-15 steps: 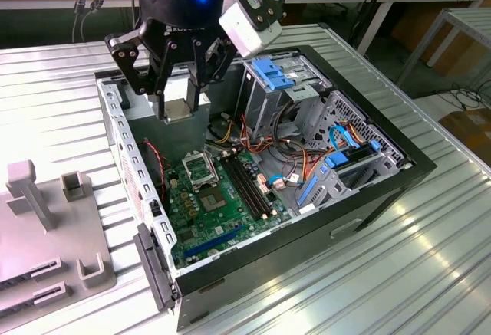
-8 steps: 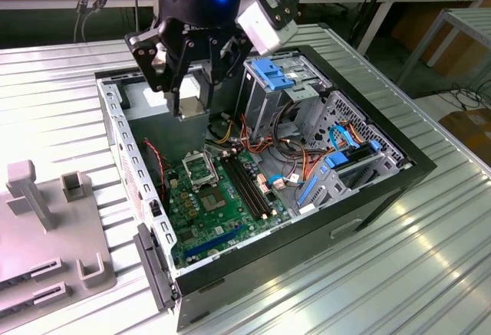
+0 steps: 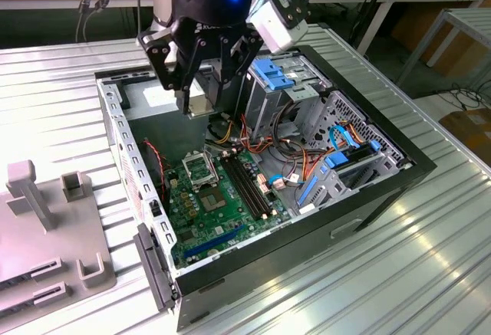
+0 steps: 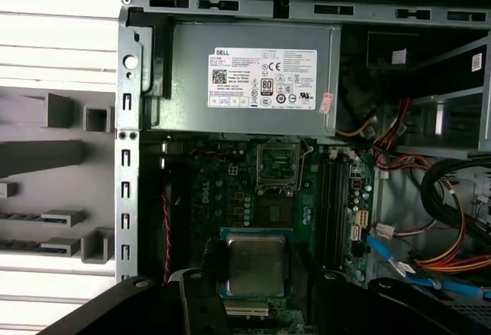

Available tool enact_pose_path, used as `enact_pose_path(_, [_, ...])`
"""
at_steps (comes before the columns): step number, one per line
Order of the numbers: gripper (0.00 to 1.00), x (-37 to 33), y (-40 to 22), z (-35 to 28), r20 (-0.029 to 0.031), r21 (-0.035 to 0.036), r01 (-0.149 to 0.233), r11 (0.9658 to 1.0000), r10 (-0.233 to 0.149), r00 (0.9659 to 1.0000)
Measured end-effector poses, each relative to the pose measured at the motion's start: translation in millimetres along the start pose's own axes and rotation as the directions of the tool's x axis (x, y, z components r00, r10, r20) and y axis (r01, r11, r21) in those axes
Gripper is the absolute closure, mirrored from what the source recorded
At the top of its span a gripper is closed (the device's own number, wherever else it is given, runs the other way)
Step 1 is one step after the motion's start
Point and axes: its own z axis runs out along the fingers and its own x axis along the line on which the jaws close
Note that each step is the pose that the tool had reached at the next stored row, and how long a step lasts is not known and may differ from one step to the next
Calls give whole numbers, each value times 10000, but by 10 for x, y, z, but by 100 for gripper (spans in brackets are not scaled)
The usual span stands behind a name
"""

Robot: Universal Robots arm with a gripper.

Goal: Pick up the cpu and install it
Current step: 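Pick up the cpu and move it towards the insertion slot, then place the cpu into insertion slot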

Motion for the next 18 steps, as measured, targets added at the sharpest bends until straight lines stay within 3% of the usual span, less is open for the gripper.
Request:
enact_pose_path(5, [53, -36, -2, 2, 0, 0, -1, 10000, 1, 10000])
enact_pose_path(6, [53, -36, -1, 36, 0, 0, -1, 10000, 1, 10000])
enact_pose_path(18, [53, -36, -12, 63, -1, 1, -1, 10000, 1, 10000])
